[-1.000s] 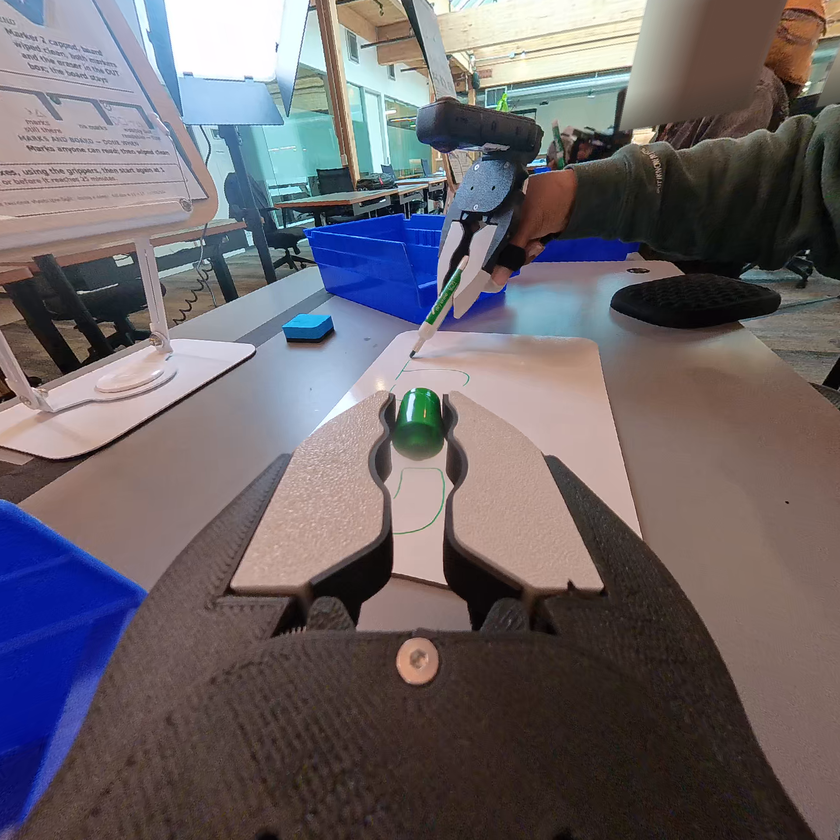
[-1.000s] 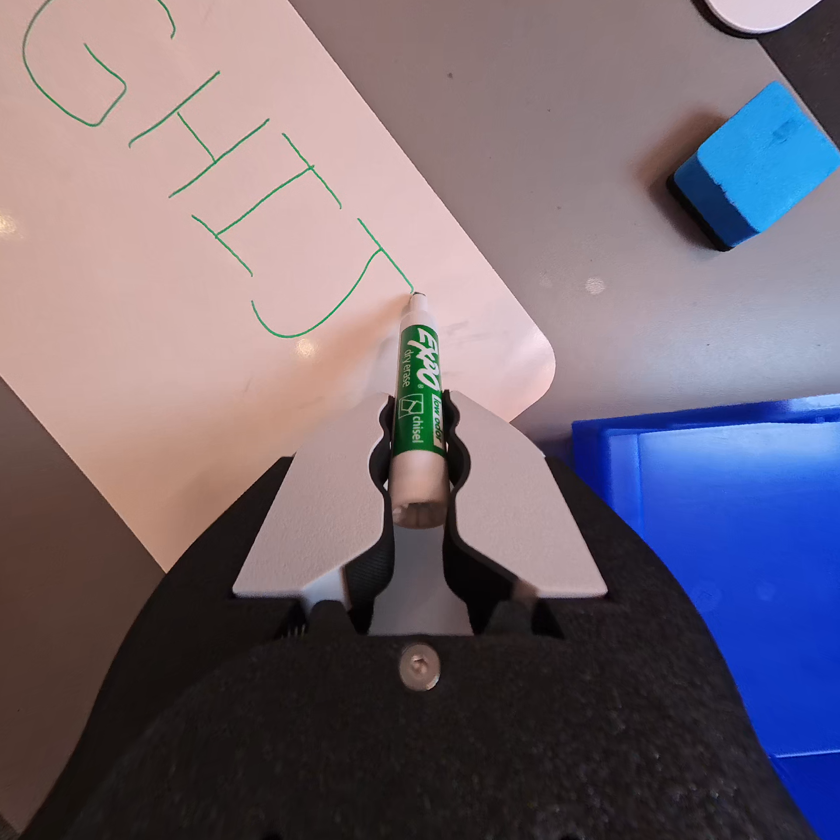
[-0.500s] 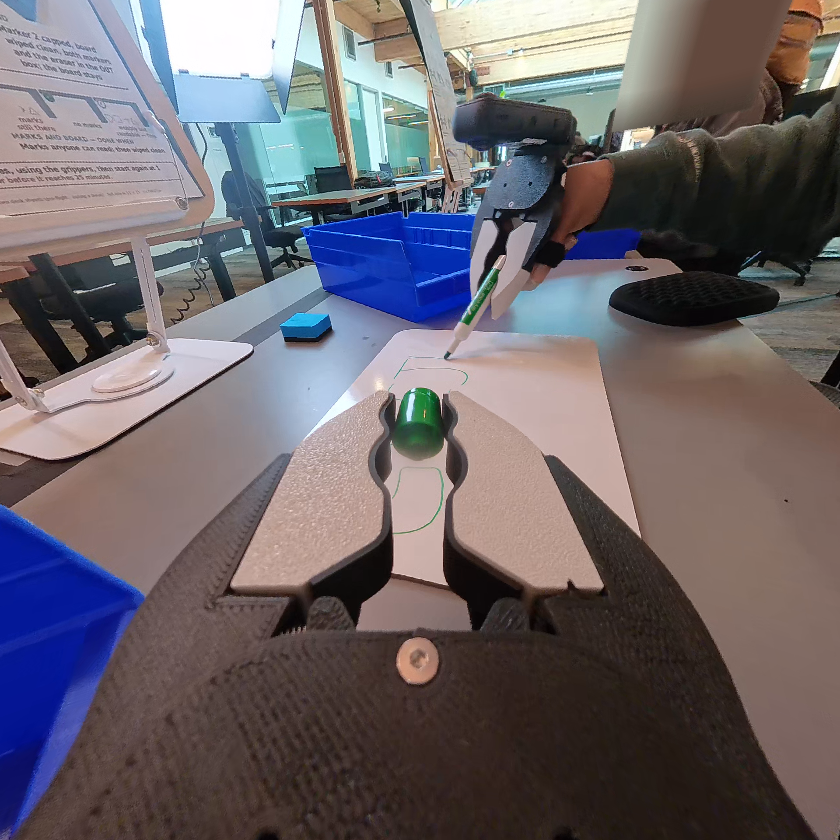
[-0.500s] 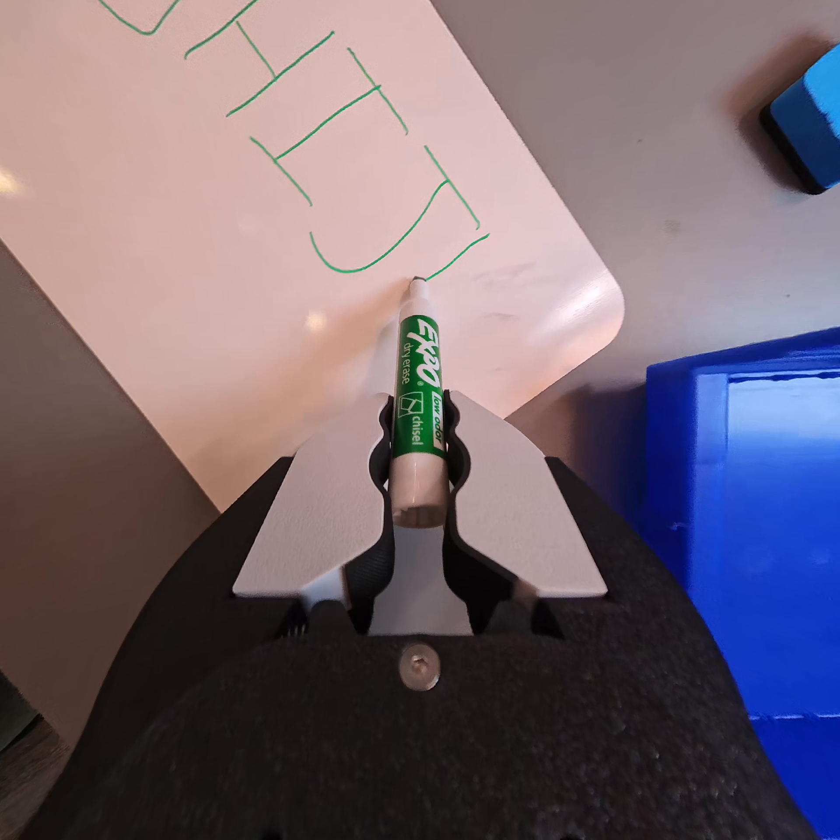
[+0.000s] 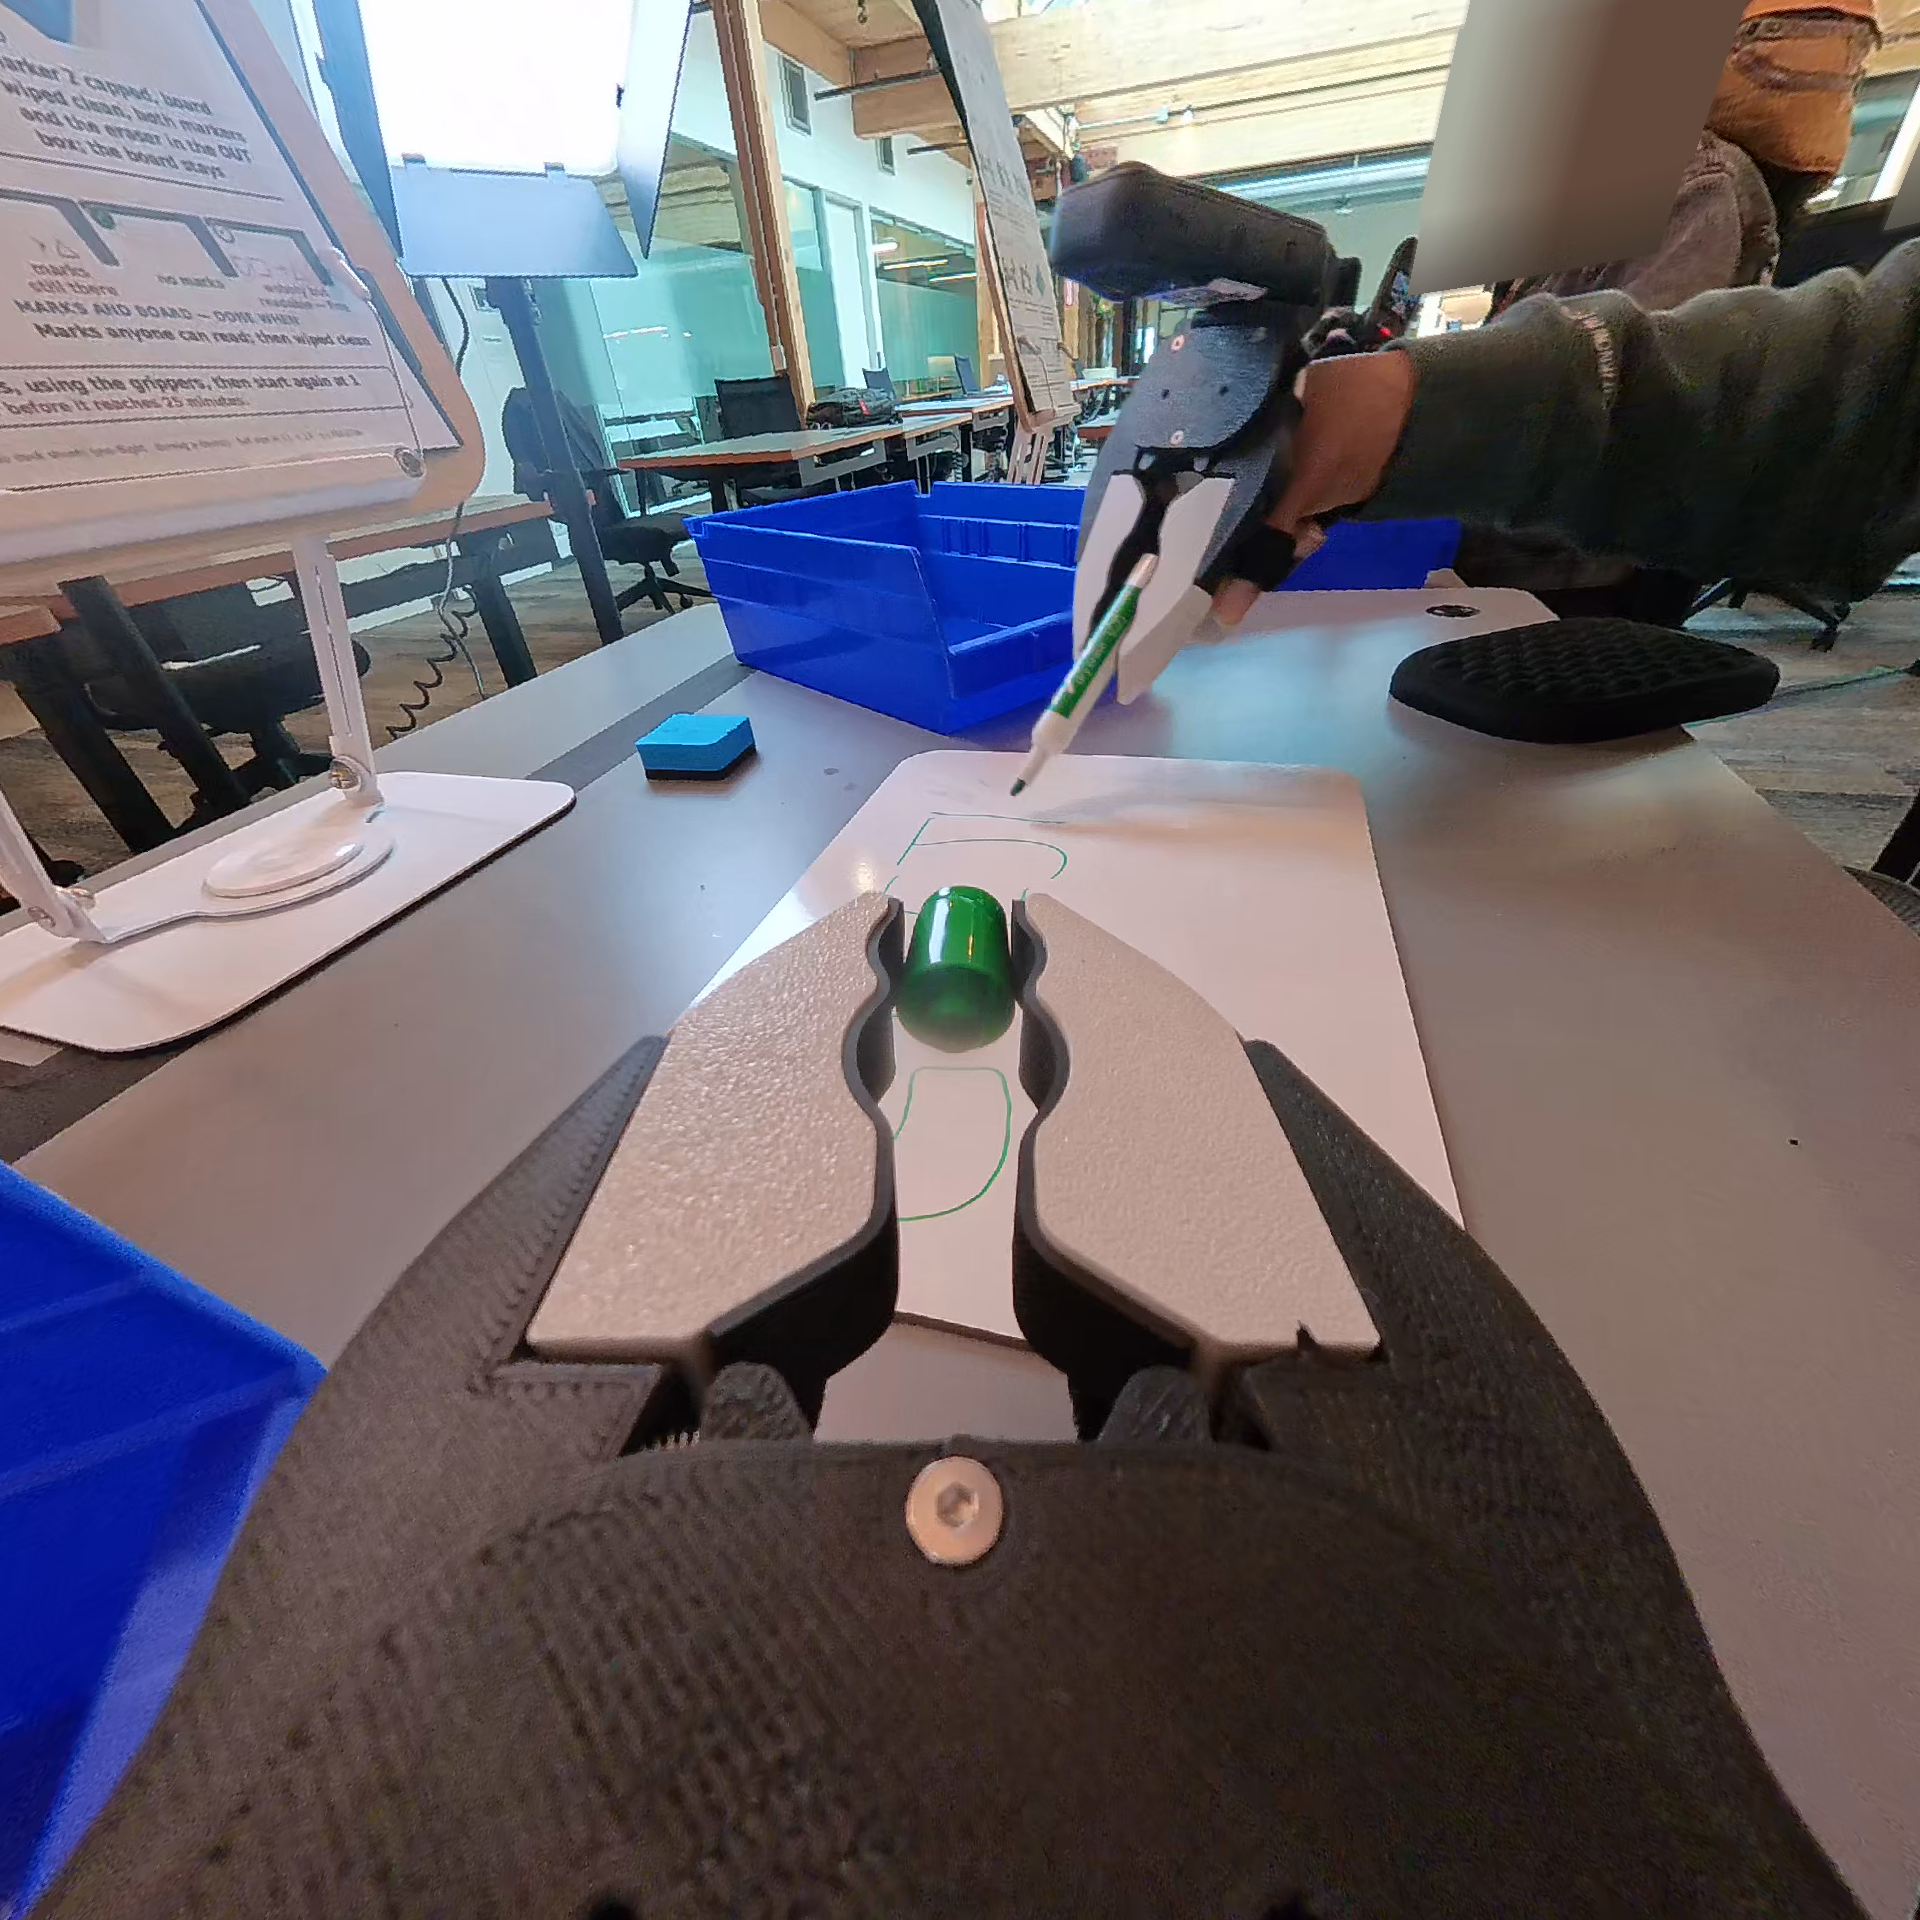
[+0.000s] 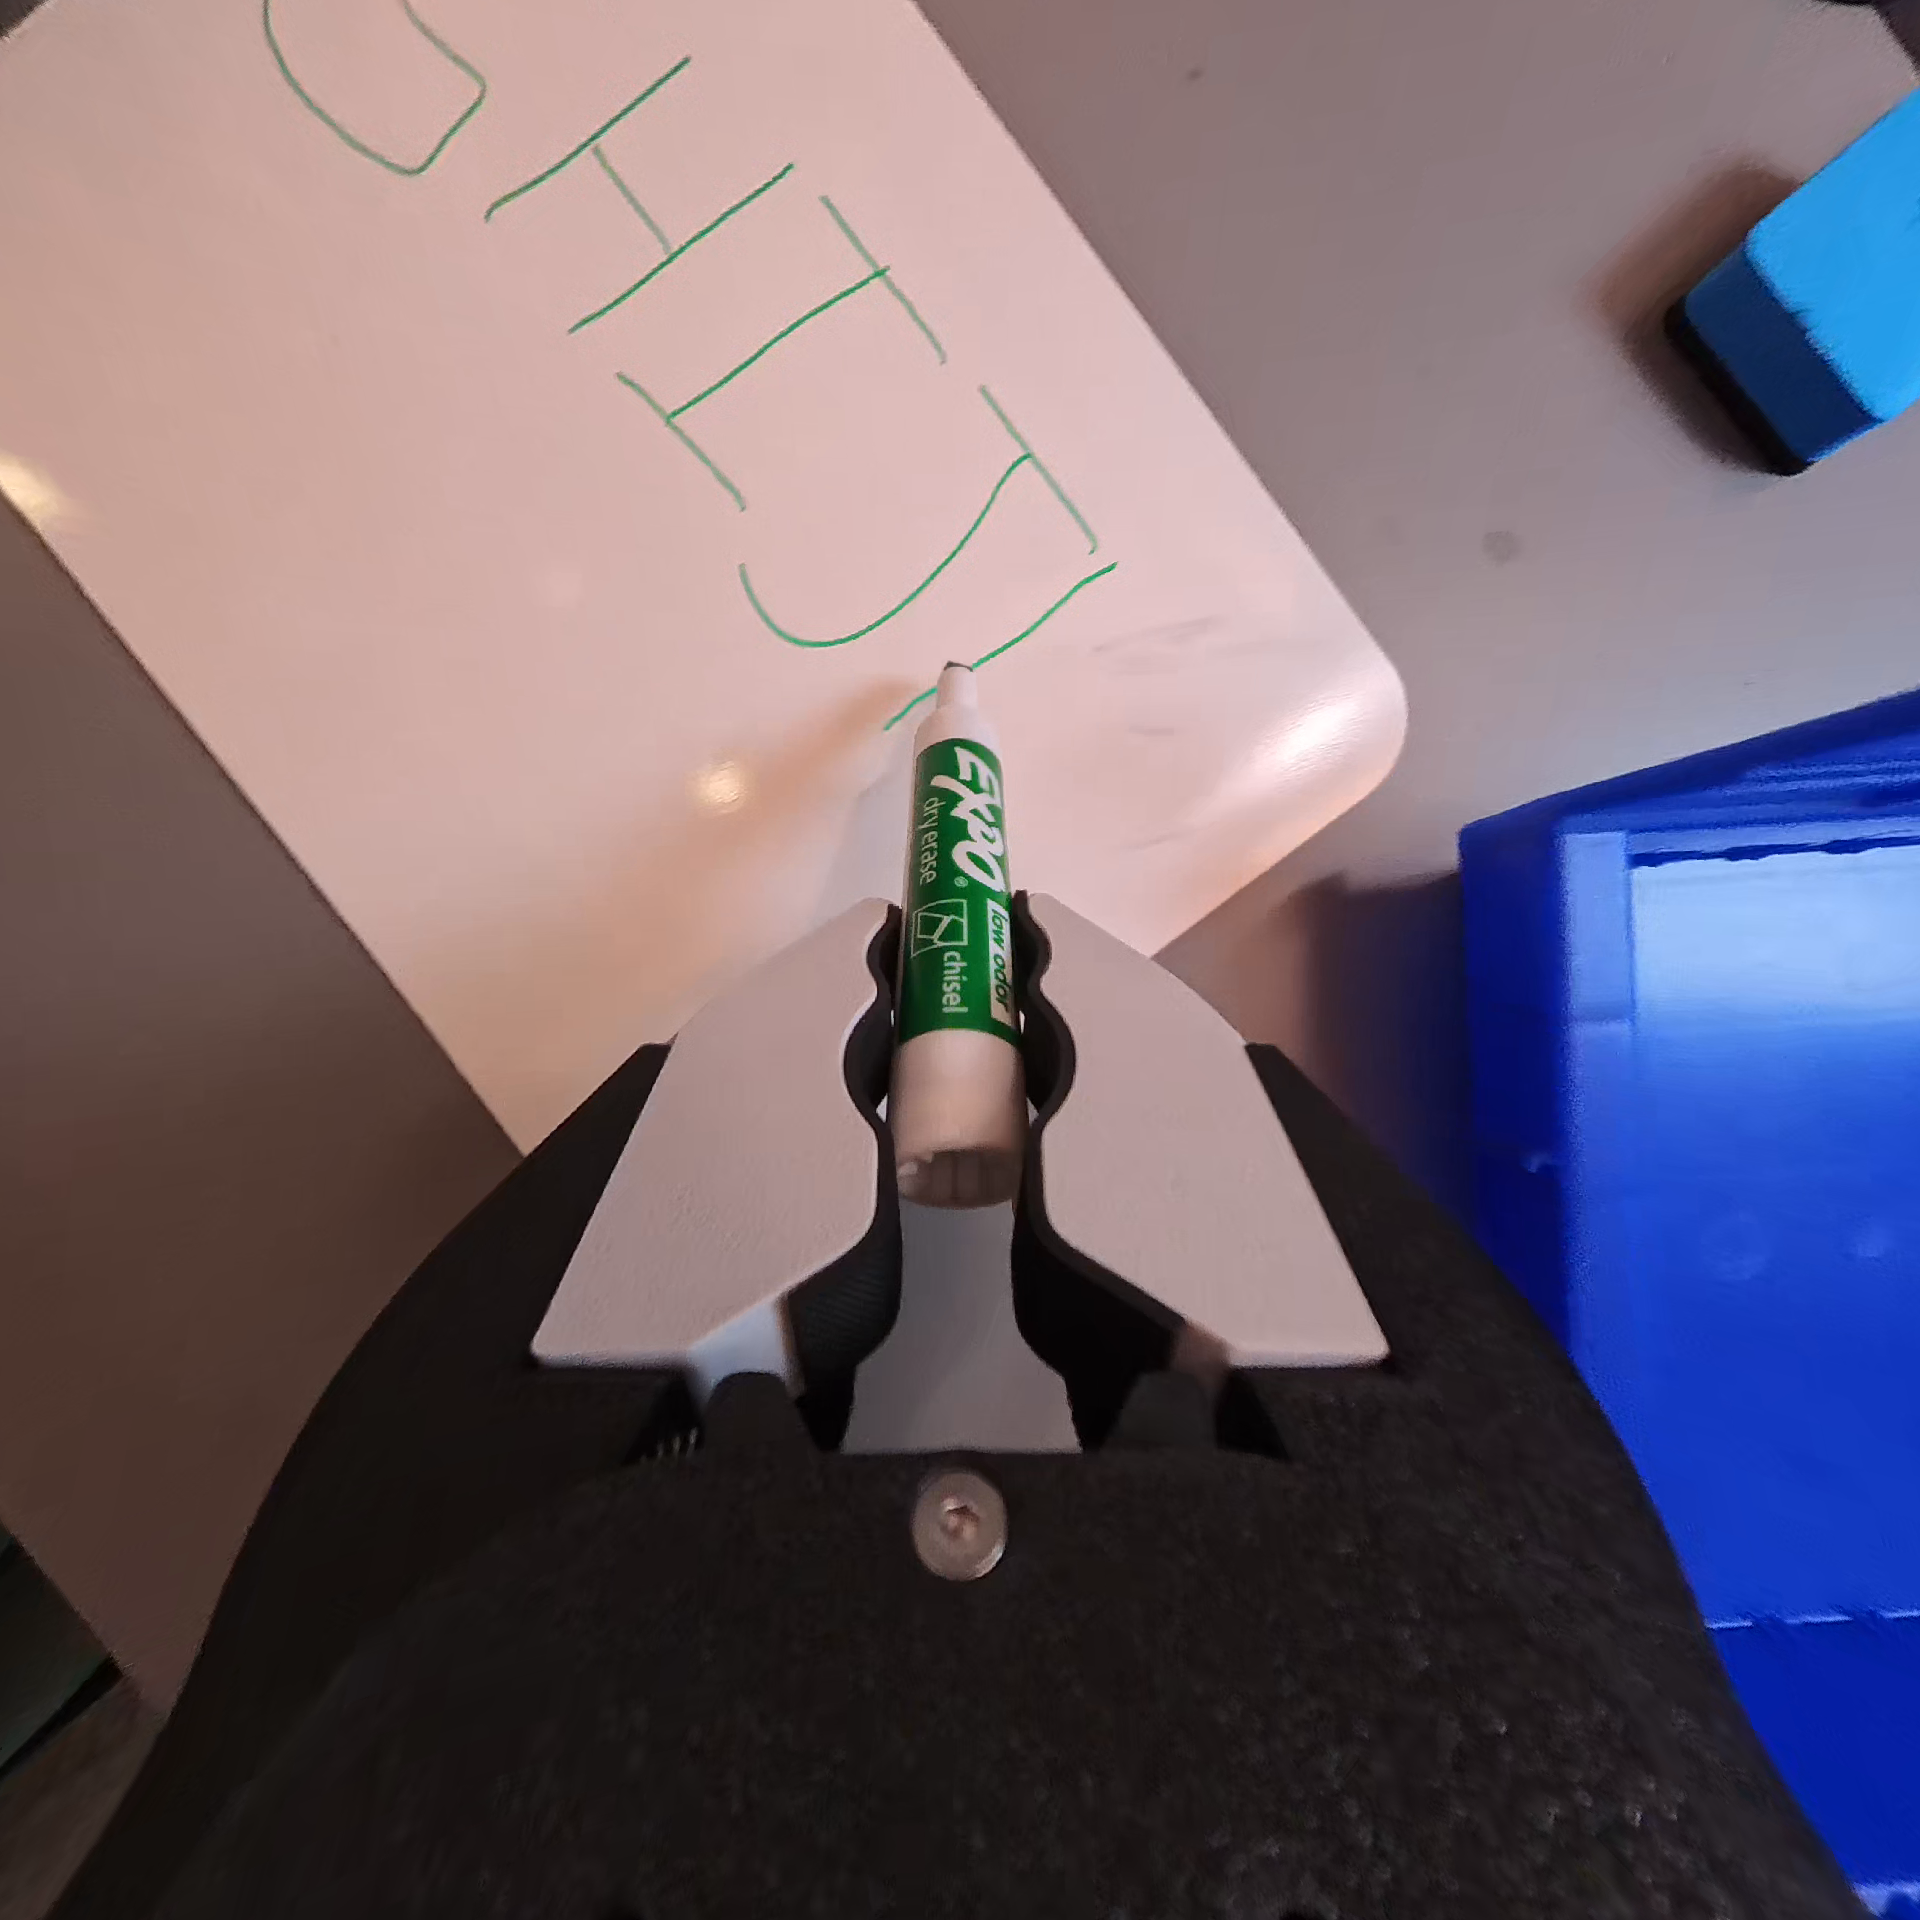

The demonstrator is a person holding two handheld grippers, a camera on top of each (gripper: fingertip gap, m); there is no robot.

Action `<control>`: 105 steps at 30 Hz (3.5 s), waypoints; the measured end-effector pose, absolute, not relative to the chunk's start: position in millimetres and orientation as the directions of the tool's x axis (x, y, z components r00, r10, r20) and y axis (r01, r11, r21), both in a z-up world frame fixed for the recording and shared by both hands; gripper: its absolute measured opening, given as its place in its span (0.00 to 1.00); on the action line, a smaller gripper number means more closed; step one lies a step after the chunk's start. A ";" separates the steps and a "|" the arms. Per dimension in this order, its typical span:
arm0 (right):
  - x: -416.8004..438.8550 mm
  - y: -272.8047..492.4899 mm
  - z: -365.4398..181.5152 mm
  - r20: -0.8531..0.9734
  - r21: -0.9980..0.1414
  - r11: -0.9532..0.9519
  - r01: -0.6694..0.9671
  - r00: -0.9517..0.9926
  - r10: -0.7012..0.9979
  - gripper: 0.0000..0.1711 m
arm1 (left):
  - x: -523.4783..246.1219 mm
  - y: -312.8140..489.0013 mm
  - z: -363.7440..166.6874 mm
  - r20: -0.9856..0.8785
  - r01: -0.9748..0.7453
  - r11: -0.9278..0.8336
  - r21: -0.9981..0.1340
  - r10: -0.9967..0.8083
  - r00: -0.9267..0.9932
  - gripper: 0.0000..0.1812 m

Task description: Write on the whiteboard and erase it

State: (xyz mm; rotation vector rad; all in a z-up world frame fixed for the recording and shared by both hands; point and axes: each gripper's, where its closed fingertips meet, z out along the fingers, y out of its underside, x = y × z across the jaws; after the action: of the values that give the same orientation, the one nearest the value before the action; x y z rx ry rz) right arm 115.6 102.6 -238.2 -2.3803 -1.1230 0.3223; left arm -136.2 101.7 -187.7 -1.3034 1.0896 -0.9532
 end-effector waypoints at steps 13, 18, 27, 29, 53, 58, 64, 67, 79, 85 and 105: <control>135.7 136.2 -245.0 0.022 -0.491 -0.582 0.648 0.678 0.735 0.11 | -136.5 102.5 -188.1 -0.068 -0.057 0.055 -0.997 -0.967 0.244 0.11; 133.4 133.2 -244.5 0.022 -0.480 -0.578 0.660 0.668 0.744 0.11 | -136.7 102.5 -187.9 -0.068 -0.057 0.056 -0.997 -0.967 0.245 0.11; 120.2 115.3 -244.5 0.008 -0.474 -0.554 0.685 0.632 0.775 0.12 | -136.4 102.1 -187.8 -0.069 -0.057 0.057 -0.997 -0.967 0.243 0.11; 117.1 111.4 -244.6 0.006 -0.473 -0.548 0.691 0.624 0.782 0.12 | -136.3 101.9 -187.7 -0.070 -0.058 0.057 -0.997 -0.967 0.243 0.11; 143.8 90.3 -247.3 0.005 -0.448 -0.589 0.672 0.661 0.751 0.12 | -135.6 100.5 -188.2 -0.072 -0.061 0.059 -0.996 -0.968 0.241 0.11; 149.1 83.4 -247.4 0.003 -0.447 -0.597 0.666 0.668 0.744 0.12 | -135.1 100.3 -188.6 -0.074 -0.063 0.060 -0.996 -0.968 0.240 0.11; 147.9 86.4 -244.1 0.001 -0.464 -0.592 0.659 0.669 0.743 0.12 | -135.4 100.4 -188.7 -0.074 -0.063 0.060 -0.996 -0.968 0.242 0.11; 146.9 94.7 -234.9 0.013 -0.494 -0.581 0.647 0.674 0.739 0.12 | -135.6 100.6 -188.9 -0.072 -0.063 0.059 -0.996 -0.968 0.242 0.11; 152.8 130.3 -234.9 0.044 -0.495 -0.586 0.641 0.693 0.720 0.11 | -135.9 100.6 -189.3 -0.072 -0.063 0.058 -0.996 -0.968 0.242 0.11; 152.4 137.7 -236.2 0.044 -0.491 -0.588 0.643 0.693 0.720 0.11 | -136.2 101.1 -189.6 -0.068 -0.062 0.055 -0.997 -0.968 0.242 0.11; 152.2 137.5 -243.4 0.042 -0.460 -0.594 0.660 0.684 0.728 0.11 | -136.1 101.4 -189.5 -0.068 -0.063 0.055 -0.997 -0.968 0.242 0.11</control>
State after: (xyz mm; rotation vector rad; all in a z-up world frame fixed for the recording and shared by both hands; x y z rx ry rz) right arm 152.2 137.5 -243.4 -2.4530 -1.0759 0.2077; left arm -136.1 101.4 -189.5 -1.3102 1.0939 -0.9549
